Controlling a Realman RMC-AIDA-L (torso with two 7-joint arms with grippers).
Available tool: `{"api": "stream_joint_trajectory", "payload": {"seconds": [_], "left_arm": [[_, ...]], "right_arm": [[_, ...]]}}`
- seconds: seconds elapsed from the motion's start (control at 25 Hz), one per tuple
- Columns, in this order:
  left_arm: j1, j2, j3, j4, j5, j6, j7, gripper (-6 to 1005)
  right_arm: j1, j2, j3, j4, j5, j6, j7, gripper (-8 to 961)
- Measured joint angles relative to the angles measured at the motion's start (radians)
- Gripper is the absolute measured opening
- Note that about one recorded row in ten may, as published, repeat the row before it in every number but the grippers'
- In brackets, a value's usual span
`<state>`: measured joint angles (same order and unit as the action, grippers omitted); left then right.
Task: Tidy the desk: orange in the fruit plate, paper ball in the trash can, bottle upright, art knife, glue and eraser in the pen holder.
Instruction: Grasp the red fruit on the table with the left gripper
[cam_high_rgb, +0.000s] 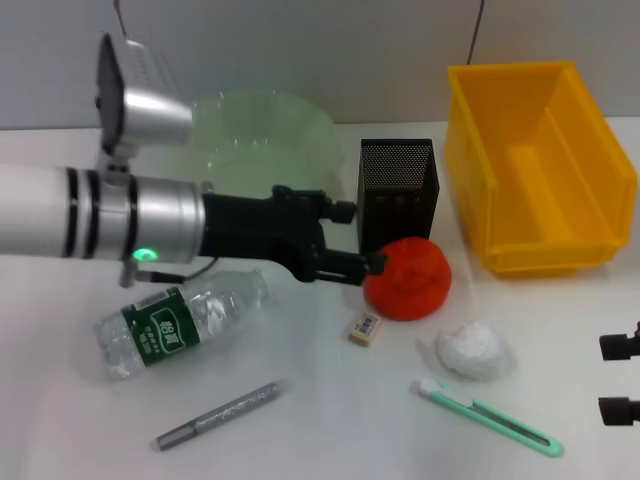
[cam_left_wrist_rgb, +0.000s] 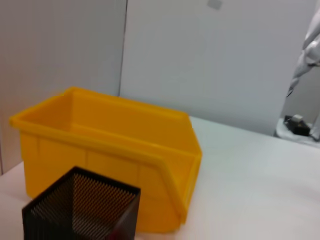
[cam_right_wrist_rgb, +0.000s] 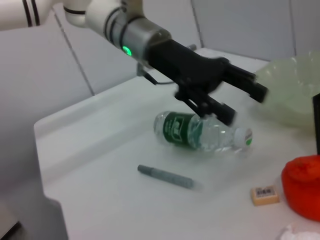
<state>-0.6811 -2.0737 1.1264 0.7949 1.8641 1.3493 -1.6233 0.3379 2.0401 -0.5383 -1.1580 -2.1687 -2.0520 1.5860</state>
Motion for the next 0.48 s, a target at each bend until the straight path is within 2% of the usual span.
{"api": "stream_joint_trajectory", "payload": {"seconds": [0.04, 0.12, 0.16, 0.24, 0.32, 0.36, 0.4, 0.48], "left_arm": [[0.015, -0.003, 0.106, -0.024, -0.072, -0.101, 0.015, 801], [0.036, -0.005, 0.212, -0.025, -0.134, -0.191, 0.016, 800], [0.036, -0.005, 0.212, -0.025, -0.134, -0.191, 0.016, 800], [0.056, -0.005, 0.32, -0.026, -0.214, -0.28, 0.028, 800], [0.072, -0.005, 0.39, -0.026, -0.281, -0.344, 0.05, 799], [0.072, -0.005, 0.39, -0.026, -0.281, -0.344, 0.05, 799], [0.084, -0.005, 0.463, -0.027, -0.346, -0.415, 0.075, 799], [0.089, -0.006, 0.519, -0.028, -0.395, -0.472, 0.089, 798]], "right_arm": [[0.003, -0.001, -0.004, -0.006, -0.004, -0.007, 0.006, 764], [0.01, -0.004, -0.01, -0.018, -0.021, -0.03, 0.017, 764], [0.015, -0.006, -0.01, -0.024, -0.031, -0.042, 0.024, 764], [0.023, -0.009, -0.009, -0.036, -0.053, -0.058, 0.045, 764], [0.029, -0.011, -0.009, -0.052, -0.084, -0.071, 0.066, 764], [0.029, -0.011, -0.009, -0.052, -0.084, -0.071, 0.066, 764], [0.029, -0.01, -0.009, -0.056, -0.092, -0.073, 0.07, 764], [0.03, -0.011, -0.009, -0.067, -0.102, -0.075, 0.079, 764]]}}
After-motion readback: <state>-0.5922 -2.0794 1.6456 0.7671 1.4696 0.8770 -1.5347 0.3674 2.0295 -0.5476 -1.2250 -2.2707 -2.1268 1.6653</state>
